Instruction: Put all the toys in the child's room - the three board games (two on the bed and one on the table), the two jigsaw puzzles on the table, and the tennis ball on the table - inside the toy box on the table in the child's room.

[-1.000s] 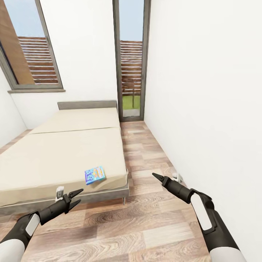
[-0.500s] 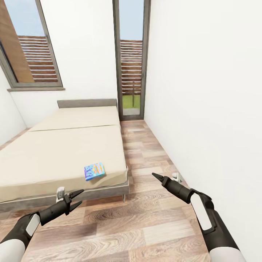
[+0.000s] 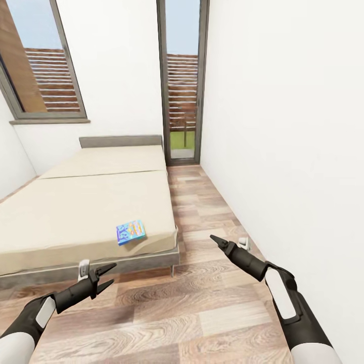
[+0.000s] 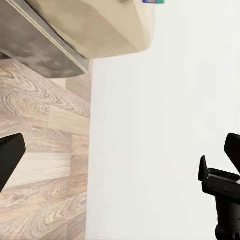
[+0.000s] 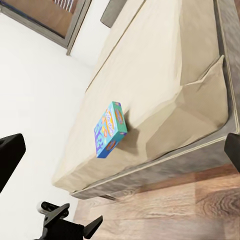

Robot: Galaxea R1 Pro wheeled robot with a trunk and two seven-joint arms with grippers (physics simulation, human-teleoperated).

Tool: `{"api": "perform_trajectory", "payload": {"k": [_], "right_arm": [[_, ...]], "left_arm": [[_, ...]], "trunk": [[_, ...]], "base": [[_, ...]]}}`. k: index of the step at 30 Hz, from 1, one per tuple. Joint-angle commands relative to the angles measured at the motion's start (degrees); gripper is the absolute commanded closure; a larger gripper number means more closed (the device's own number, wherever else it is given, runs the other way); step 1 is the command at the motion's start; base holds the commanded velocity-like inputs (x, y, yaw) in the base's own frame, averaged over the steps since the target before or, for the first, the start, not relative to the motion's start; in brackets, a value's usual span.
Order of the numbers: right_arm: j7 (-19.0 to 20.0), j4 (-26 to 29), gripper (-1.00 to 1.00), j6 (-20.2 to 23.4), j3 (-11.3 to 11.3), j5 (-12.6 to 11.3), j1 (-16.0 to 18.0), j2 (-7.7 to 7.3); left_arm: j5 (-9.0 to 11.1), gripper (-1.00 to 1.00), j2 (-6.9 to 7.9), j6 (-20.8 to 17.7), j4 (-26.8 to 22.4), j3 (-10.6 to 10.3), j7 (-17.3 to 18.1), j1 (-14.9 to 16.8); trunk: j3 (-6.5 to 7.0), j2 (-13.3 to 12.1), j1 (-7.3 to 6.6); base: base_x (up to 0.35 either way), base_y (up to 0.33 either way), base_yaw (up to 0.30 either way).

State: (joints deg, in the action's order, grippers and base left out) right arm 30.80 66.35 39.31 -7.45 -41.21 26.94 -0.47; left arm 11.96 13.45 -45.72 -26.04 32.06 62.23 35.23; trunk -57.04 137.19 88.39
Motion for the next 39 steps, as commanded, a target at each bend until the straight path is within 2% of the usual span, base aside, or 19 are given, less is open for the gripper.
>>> {"api": "perform_trajectory", "payload": {"k": [1,6,11,15,19,23,30,36,39], "right_arm": [[-0.01,0.01,-1.0,0.39,-0.1,-0.29,0.04,0.02],[0.37,0.01,-1.0,0.28,-0.09,-0.83,0.04,0.11],[0.85,0.01,-1.0,0.18,-0.03,-3.67,-0.01,0.26],[0.98,0.01,-1.0,0.22,-0.06,-5.07,-0.03,0.23],[1.07,0.01,-1.0,0.4,-0.1,-6.88,-0.04,0.07],[1.06,0.01,-1.0,0.47,-0.11,-7.64,-0.04,-0.11],[1.31,0.01,-1.0,0.5,-0.25,-7.96,-0.04,-0.59],[2.95,0.01,-1.0,0.44,-0.22,-7.94,-0.25,-0.49],[3.35,0.01,-1.0,0.42,-0.21,-7.92,-0.29,-0.22]], "left_arm": [[0.08,-1.0,-0.01,-0.34,0.02,0.12,0.11,0.05],[0.08,-1.0,0.0,-0.26,0.02,0.11,0.24,0.05],[0.08,-1.0,0.01,-0.06,0.02,0.11,0.44,0.06],[0.08,-1.0,0.1,0.1,-0.01,0.11,0.51,0.06],[0.08,-1.0,0.22,0.14,-0.22,0.11,0.7,0.09],[0.08,-1.0,0.25,0.04,-1.49,0.04,1.87,0.09],[-0.16,-1.0,0.31,-0.15,-4.8,-0.13,7.39,0.03],[-0.21,-1.0,1.23,-0.23,-5.4,-0.24,9.54,0.02],[-0.08,-1.0,2.23,-0.29,-5.48,-0.23,10.22,0.01]], "trunk": [[-0.24,0.44,0.21],[-1.13,2.44,1.31],[-2.03,4.45,2.41],[-2.75,6.05,3.29],[-3.64,6.1,3.39],[-4.52,6.16,3.49],[-6.07,6.25,3.67],[-6.07,6.25,3.67],[-6.07,6.25,3.67]], "base": [[0.0,0.0,0.0],[0.0,0.0,0.0],[0.0,0.0,0.0],[0.0,0.0,0.0],[0.0,0.0,0.0],[0.0,0.0,0.0],[0.0,0.0,0.0],[0.0,0.0,0.0],[0.0,0.0,0.0]]}}
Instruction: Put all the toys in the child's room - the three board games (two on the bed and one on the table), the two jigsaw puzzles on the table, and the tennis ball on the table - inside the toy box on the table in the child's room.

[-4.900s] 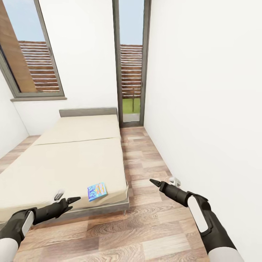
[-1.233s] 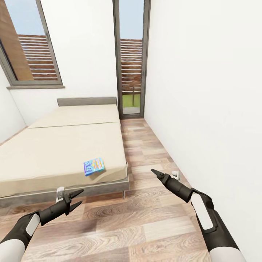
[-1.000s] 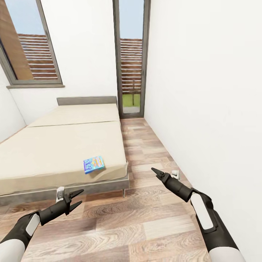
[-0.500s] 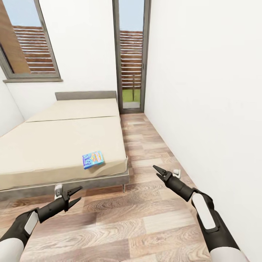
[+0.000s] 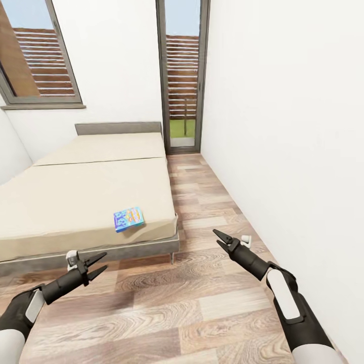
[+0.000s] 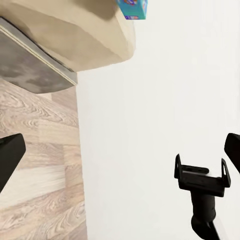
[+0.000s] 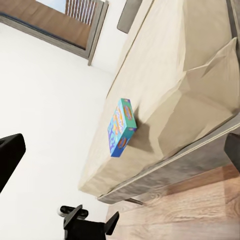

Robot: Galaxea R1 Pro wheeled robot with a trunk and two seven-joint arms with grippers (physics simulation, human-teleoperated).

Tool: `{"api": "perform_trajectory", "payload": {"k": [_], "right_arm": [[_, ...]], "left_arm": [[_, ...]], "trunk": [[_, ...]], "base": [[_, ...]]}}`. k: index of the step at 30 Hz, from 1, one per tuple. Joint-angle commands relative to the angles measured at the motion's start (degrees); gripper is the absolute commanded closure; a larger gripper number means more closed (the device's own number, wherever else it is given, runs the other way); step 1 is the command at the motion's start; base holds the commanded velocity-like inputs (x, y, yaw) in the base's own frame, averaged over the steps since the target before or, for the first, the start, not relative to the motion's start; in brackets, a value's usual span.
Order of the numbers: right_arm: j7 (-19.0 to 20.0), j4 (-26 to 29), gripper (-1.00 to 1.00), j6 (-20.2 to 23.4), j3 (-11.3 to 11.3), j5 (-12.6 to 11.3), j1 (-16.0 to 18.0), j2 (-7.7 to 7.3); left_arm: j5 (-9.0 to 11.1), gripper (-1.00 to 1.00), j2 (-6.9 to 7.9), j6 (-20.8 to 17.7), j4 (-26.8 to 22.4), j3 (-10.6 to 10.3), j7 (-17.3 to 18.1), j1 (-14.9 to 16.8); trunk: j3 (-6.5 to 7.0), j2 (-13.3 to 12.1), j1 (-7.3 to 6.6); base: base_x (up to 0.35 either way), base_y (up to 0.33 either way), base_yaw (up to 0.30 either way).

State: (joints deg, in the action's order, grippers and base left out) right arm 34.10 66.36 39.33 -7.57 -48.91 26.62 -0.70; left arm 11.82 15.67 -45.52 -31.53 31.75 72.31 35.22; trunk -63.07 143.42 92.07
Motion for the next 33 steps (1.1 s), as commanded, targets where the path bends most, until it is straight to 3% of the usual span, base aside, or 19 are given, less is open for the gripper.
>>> {"api": "perform_trajectory", "payload": {"k": [1,9,21,33], "right_arm": [[0.09,0.0,-1.0,0.4,-0.08,-0.23,0.03,0.04],[0.29,0.0,-1.0,0.33,-0.08,-0.23,-0.06,0.27],[0.35,0.0,-1.0,0.31,-0.08,-0.22,-0.08,0.21],[0.35,0.0,-1.0,0.31,-0.08,-0.22,-0.08,0.11]], "left_arm": [[0.07,-1.0,0.26,-0.5,0.01,0.07,0.34,0.03],[-0.1,-1.0,1.64,-0.56,-0.02,0.13,2.79,0.03],[-0.04,-1.0,1.72,-0.48,-0.03,-0.02,3.09,0.03],[0.02,-1.0,1.66,-0.44,-0.02,-0.12,3.1,0.03]], "trunk": [[-0.05,0.02,-0.01],[-0.05,0.02,-0.01],[-0.05,0.02,-0.01],[-0.05,0.02,-0.01]], "base": [[0.0,0.0,0.0],[0.099,-0.026,0.0],[0.115,-0.054,0.0],[0.267,-0.013,0.0]]}}
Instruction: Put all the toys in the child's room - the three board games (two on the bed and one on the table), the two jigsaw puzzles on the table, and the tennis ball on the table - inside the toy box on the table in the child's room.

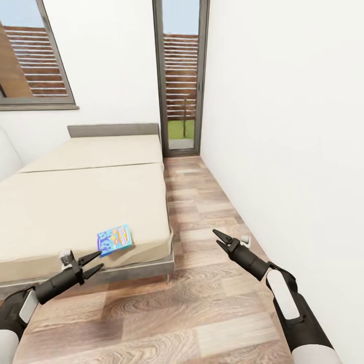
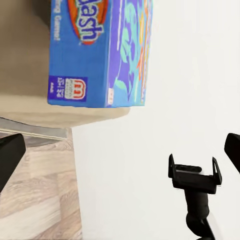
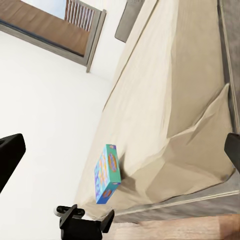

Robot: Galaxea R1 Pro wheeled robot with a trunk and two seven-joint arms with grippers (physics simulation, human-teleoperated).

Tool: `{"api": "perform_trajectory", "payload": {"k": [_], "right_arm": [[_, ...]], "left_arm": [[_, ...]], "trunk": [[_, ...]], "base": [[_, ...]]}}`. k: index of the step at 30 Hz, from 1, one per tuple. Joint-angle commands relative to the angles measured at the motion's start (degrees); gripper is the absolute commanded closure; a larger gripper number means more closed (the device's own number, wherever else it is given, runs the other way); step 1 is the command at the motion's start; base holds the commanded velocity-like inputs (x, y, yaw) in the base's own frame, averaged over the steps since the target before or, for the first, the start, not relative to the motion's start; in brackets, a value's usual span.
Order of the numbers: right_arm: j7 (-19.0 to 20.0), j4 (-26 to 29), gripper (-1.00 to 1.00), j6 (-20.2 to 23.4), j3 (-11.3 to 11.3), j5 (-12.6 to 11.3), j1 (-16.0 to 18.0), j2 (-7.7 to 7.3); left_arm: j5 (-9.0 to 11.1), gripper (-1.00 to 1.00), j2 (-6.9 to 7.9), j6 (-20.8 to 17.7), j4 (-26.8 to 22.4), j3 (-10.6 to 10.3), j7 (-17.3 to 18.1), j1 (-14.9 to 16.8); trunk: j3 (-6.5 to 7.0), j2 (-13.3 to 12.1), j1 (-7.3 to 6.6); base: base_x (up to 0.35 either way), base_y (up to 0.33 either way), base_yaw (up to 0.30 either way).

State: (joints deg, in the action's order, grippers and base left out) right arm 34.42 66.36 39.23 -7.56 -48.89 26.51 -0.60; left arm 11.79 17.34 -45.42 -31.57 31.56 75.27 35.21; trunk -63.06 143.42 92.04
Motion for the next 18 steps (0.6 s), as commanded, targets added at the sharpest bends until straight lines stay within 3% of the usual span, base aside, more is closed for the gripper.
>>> {"api": "perform_trajectory", "payload": {"k": [1,6,18], "right_arm": [[0.04,0.0,-1.0,0.41,-0.08,-0.24,0.03,0.0],[0.04,0.0,-1.0,0.41,-0.08,-0.24,0.03,-0.04],[0.04,-0.12,-1.0,0.33,-0.08,-0.24,0.03,-0.08]], "left_arm": [[0.05,-1.0,-0.01,-0.54,0.01,0.06,0.14,0.03],[0.07,-1.0,-0.02,-0.6,0.01,0.07,0.2,0.03],[0.15,-1.0,-0.03,-0.63,0.01,0.17,0.23,0.03]], "trunk": [[-0.05,0.02,0.02],[-0.05,0.02,0.02],[-0.05,0.02,0.02]], "base": [[0.252,-0.001,0.0],[0.141,0.0,0.0],[0.013,0.0,0.0]]}}
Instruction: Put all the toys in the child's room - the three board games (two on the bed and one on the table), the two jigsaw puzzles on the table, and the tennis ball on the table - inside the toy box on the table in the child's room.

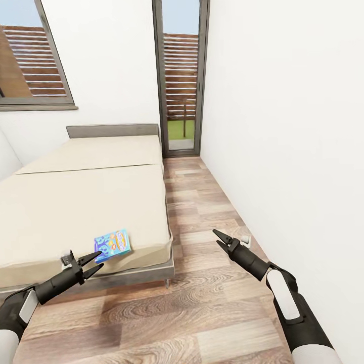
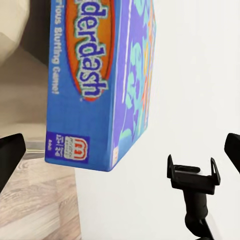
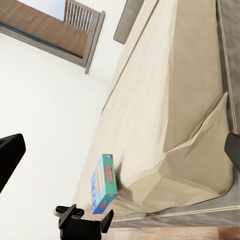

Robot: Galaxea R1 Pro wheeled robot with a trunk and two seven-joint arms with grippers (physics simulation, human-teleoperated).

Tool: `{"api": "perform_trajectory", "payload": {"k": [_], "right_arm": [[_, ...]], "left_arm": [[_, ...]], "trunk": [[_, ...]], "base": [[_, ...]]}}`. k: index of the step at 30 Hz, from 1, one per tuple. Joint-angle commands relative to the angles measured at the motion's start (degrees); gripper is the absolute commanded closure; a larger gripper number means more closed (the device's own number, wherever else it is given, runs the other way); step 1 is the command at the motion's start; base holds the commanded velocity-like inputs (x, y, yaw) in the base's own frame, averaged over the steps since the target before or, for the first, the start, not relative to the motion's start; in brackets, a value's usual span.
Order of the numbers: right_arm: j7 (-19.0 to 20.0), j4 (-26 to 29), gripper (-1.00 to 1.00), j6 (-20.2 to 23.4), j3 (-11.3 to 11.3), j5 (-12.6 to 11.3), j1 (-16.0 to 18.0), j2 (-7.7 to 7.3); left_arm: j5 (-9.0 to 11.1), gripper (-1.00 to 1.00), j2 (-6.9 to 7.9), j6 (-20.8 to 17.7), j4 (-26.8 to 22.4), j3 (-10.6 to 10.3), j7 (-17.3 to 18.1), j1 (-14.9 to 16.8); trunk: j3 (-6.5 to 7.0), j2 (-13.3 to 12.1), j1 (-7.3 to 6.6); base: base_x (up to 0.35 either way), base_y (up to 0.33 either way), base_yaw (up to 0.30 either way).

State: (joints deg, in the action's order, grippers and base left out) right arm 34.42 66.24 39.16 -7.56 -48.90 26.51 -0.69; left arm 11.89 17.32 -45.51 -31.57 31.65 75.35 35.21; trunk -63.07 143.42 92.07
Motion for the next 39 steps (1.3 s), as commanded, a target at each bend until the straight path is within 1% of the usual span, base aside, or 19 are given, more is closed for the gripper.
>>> {"api": "perform_trajectory", "payload": {"k": [1,3,9,24,34,39], "right_arm": [[0.04,0.0,-1.0,0.4,-0.08,-0.24,0.03,0.0],[0.04,-0.03,-1.0,0.41,-0.08,-0.24,0.03,-0.01],[0.05,-0.03,-1.0,0.42,-0.08,-0.24,0.03,-0.07],[0.04,-0.14,-1.0,0.53,-0.1,-0.24,0.03,-0.36],[-0.01,-0.07,-1.0,0.52,-0.08,-0.24,0.03,-0.01],[-0.04,0.05,-1.0,0.56,-0.08,-0.24,0.03,-0.29]], "left_arm": [[0.03,-1.0,0.0,-0.54,0.01,0.07,0.14,0.03],[0.05,-1.0,0.0,-0.54,0.01,0.07,0.14,0.03],[0.06,-1.0,0.0,-0.54,0.01,0.08,0.14,0.03],[0.06,-1.0,0.0,-0.59,0.01,0.09,0.14,-0.01],[0.06,-1.0,0.0,-0.55,0.01,0.08,0.14,-0.05],[0.06,-1.0,-0.05,-0.54,0.01,0.08,0.14,-0.06]], "trunk": [[-0.05,0.02,-0.01],[-0.05,0.02,-0.01],[-1.38,0.1,0.14],[-1.38,0.1,0.14],[-1.38,0.1,0.14],[-1.38,0.1,0.14]], "base": [[0.0,0.0,0.0],[0.0,0.0,0.0],[0.0,0.0,0.0],[0.0,0.0,0.0],[0.0,0.0,0.0],[0.0,0.0,0.0]]}}
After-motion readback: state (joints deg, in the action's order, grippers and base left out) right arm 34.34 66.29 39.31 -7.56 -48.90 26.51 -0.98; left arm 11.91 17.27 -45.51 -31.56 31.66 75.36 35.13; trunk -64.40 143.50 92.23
